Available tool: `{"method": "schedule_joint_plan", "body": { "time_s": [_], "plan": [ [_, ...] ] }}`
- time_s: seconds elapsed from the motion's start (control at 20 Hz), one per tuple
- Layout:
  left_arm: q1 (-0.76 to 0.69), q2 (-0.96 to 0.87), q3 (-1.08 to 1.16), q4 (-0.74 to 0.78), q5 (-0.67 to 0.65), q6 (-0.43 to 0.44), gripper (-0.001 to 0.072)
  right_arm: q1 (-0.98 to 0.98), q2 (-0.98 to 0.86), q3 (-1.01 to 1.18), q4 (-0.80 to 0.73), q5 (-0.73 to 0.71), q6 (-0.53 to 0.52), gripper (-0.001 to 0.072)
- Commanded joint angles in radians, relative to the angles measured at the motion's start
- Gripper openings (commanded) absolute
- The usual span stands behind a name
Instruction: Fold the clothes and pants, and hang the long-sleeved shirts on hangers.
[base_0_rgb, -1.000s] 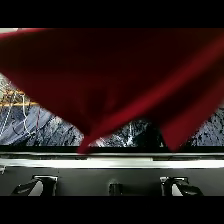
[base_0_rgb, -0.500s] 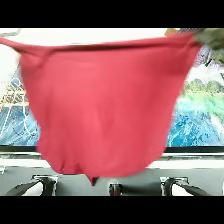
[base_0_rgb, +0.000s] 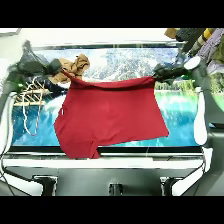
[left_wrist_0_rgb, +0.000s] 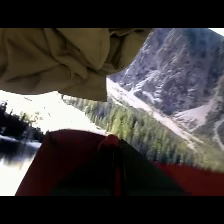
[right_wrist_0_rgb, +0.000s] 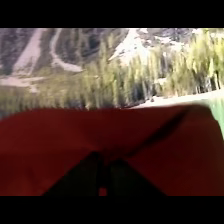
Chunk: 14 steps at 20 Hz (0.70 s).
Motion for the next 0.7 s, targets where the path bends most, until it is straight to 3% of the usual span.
{"method": "schedule_joint_plan", "body": {
  "time_s": [0.0,0.1,0.2,0.25,0.35,0.4,0.65],
  "plan": [
    [-0.032,-0.121,0.003,-0.001,-0.07,-0.001,0.0014,0.032,-0.112,-0.002,0.0,-0.135,0.016,0.0028],
    [-0.035,-0.141,0.003,-0.001,-0.063,0.0,0.0016,0.032,-0.122,-0.002,0.0,-0.154,0.038,0.0033],
    [-0.029,-0.135,0.003,-0.009,-0.047,-0.001,0.0051,0.021,-0.116,0.009,0.003,-0.132,0.039,0.0182],
    [-0.017,-0.123,0.003,-0.025,-0.03,-0.001,0.0126,0.006,-0.103,0.016,0.008,-0.1,0.038,0.0261],
    [0.02,-0.076,0.003,-0.046,0.042,0.0,0.038,-0.052,-0.052,0.018,0.007,-0.003,-0.002,0.0374],
    [0.045,-0.043,0.003,-0.046,0.1,0.001,0.0414,-0.095,-0.022,0.018,0.007,0.072,-0.05,0.0384],
    [0.17,0.126,-0.009,-0.029,0.438,0.071,0.0414,-0.33,0.053,0.011,-0.041,0.562,-0.224,0.0435]
  ]
}}
